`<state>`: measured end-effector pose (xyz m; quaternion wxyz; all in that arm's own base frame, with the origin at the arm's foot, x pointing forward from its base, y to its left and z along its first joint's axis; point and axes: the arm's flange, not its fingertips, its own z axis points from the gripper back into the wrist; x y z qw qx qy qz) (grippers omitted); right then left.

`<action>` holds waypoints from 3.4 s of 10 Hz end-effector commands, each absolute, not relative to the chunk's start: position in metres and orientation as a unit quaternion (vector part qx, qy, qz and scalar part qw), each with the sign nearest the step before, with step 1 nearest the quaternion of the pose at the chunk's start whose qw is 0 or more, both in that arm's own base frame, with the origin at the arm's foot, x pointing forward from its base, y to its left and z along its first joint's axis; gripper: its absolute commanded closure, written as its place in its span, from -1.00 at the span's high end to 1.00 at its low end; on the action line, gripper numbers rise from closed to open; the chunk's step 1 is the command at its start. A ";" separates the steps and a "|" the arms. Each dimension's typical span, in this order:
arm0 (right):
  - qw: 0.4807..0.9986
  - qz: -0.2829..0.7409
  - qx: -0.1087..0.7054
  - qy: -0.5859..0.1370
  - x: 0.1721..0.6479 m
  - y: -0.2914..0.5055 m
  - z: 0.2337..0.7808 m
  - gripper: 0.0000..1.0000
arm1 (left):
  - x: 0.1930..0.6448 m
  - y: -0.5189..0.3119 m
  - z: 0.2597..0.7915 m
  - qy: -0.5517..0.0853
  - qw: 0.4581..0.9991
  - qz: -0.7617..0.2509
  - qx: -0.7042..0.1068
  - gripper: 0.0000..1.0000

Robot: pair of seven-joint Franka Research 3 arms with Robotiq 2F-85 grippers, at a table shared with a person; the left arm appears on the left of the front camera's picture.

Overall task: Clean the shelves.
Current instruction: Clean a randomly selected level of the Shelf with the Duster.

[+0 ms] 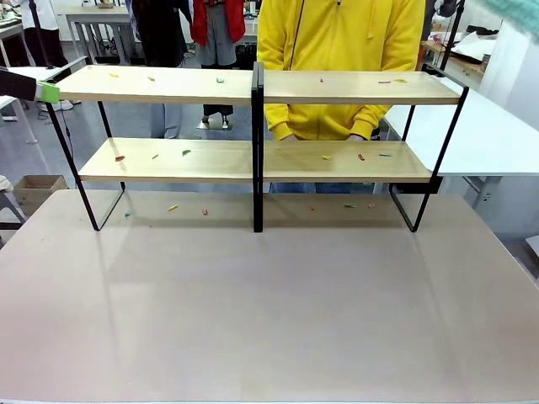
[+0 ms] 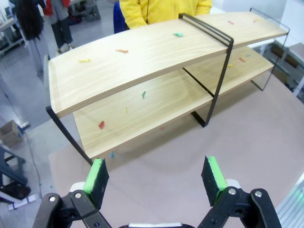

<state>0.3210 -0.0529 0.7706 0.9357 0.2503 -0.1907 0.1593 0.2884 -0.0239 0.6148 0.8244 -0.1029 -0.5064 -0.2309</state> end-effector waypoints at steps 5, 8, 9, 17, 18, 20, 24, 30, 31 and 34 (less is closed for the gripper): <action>0.943 0.325 0.038 -0.052 0.360 0.195 0.772 -0.75 | 0.289 -0.022 0.617 -0.508 0.822 -0.239 -0.097 1.00; 0.947 0.313 0.042 -0.058 0.362 0.211 0.763 -0.75 | 0.289 -0.022 0.617 -0.508 0.822 -0.239 -0.097 1.00; 0.951 0.304 0.024 -0.051 0.367 0.217 0.759 -0.75 | 0.289 -0.022 0.617 -0.508 0.822 -0.239 -0.097 1.00; 0.967 0.182 0.153 -0.092 0.293 0.023 0.765 -0.75 | 0.289 -0.022 0.617 -0.508 0.822 -0.239 -0.097 1.00; 0.967 0.182 0.148 -0.103 0.307 0.039 0.765 -0.75 | 0.289 -0.022 0.617 -0.508 0.822 -0.239 -0.097 1.00; 0.968 0.185 0.126 -0.112 0.347 0.085 0.768 -0.75 | 0.289 -0.022 0.617 -0.508 0.822 -0.239 -0.097 1.00; 0.983 0.147 0.085 -0.069 0.415 0.174 0.751 -0.75 | 0.289 -0.022 0.617 -0.508 0.822 -0.239 -0.097 1.00; 0.999 -0.030 -0.039 -0.006 0.409 0.123 0.706 -0.75 | 0.289 -0.022 0.617 -0.508 0.822 -0.239 -0.097 1.00; 0.996 -0.072 -0.055 -0.007 0.405 0.100 0.703 -0.75 | 0.289 -0.022 0.617 -0.508 0.822 -0.239 -0.097 1.00; 0.982 -0.131 -0.070 -0.120 0.388 0.053 0.713 -0.75 | 0.289 -0.022 0.617 -0.508 0.822 -0.239 -0.097 1.00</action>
